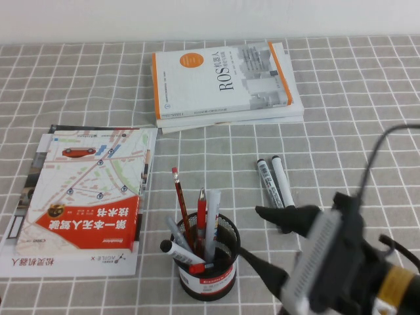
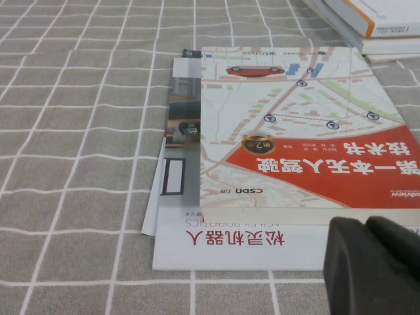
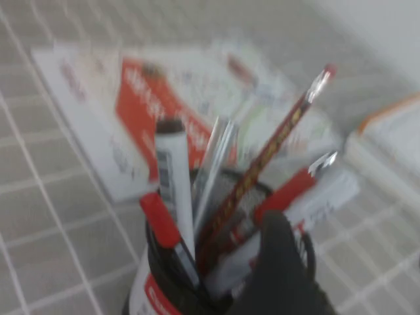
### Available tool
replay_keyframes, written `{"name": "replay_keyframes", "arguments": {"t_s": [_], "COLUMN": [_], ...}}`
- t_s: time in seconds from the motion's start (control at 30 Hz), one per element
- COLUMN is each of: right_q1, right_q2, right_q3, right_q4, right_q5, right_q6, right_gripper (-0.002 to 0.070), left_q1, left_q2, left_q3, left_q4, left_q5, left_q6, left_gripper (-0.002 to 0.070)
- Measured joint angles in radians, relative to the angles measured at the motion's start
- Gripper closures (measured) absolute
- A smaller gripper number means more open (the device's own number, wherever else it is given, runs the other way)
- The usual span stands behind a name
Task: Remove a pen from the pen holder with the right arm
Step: 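Take a marker out of the pen holder and lay it on the table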
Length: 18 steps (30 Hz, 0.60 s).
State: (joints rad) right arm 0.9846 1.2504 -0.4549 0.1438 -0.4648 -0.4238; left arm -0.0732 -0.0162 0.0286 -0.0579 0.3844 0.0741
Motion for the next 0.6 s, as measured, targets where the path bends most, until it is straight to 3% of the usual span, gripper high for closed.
{"name": "replay_keyframes", "arguments": {"t_s": [0.13, 0.3, 0.6], "right_q1": [0.000, 0.000, 0.000], "right_q2": [0.000, 0.009, 0.151], "right_q3": [0.104, 0.115, 0.115], "right_q4": [-0.170, -0.327, -0.439], "right_q5": [-0.229, -0.261, -0.373], "right_q6": [0.133, 0.265, 0.288], "right_gripper": [0.0293, 0.0293, 0.0293], "left_q1": [0.000, 0.000, 0.000], "left_q2": [0.000, 0.000, 0.000], "left_q3": [0.000, 0.000, 0.000], "left_q4": [0.000, 0.000, 0.000], "left_q5": [0.000, 0.000, 0.000], "left_q6": [0.000, 0.000, 0.000], "left_gripper": [0.0678, 0.0678, 0.0678]}}
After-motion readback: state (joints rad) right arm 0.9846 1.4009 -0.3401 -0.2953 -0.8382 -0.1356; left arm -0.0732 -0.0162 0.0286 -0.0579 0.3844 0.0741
